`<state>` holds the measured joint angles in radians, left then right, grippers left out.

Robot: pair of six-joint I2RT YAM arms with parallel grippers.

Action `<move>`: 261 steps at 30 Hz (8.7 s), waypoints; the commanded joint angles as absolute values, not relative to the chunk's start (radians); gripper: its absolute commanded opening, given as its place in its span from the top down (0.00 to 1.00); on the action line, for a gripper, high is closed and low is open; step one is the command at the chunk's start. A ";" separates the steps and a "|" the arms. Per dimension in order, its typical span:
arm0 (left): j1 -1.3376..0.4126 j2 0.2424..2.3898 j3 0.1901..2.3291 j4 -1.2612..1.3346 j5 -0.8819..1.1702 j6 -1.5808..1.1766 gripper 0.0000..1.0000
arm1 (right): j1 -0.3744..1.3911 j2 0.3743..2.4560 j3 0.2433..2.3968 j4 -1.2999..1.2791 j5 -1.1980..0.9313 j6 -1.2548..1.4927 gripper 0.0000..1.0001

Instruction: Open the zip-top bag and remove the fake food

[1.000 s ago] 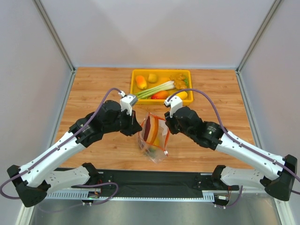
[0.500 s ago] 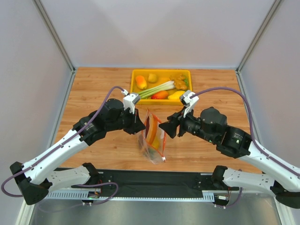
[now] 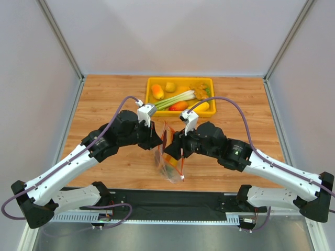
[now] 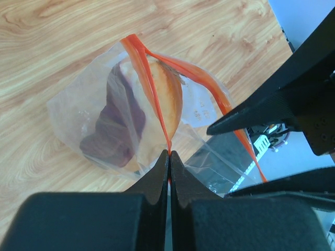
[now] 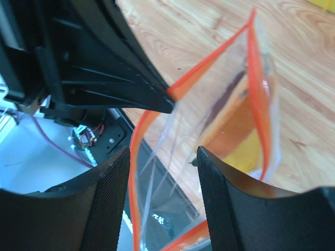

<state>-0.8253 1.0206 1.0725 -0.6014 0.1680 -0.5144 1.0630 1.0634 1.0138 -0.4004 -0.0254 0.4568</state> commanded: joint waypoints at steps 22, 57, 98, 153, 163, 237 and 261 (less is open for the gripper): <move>-0.828 1.042 1.098 -0.575 0.204 -0.512 1.00 | 1.068 1.198 1.054 -0.396 0.293 0.394 0.45; -0.807 1.058 1.152 -0.594 0.129 -0.520 1.00 | 1.121 1.036 0.946 -0.313 0.095 0.202 1.00; -0.755 1.048 1.092 -0.706 0.106 -0.397 1.00 | 1.121 0.747 1.227 -0.336 0.362 0.005 1.00; -0.557 1.003 0.959 -0.578 0.453 -0.190 1.00 | 0.331 1.844 1.471 0.172 -0.348 0.284 1.00; -0.557 0.997 0.953 -0.584 0.453 -0.178 1.00 | 0.316 1.951 1.491 0.106 -0.282 0.255 0.91; -0.557 0.916 0.920 -0.552 0.502 -0.189 1.00 | 1.042 1.292 1.123 -0.291 -0.313 0.574 0.32; -0.561 0.943 0.916 -0.569 0.505 -0.189 1.00 | 1.020 1.350 1.066 -0.402 0.126 0.482 0.40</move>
<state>-0.5606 0.9424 0.9161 -0.5831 0.4889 -0.1951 1.0157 1.3083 1.0351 -0.4004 0.0589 0.5228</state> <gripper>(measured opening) 0.006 0.610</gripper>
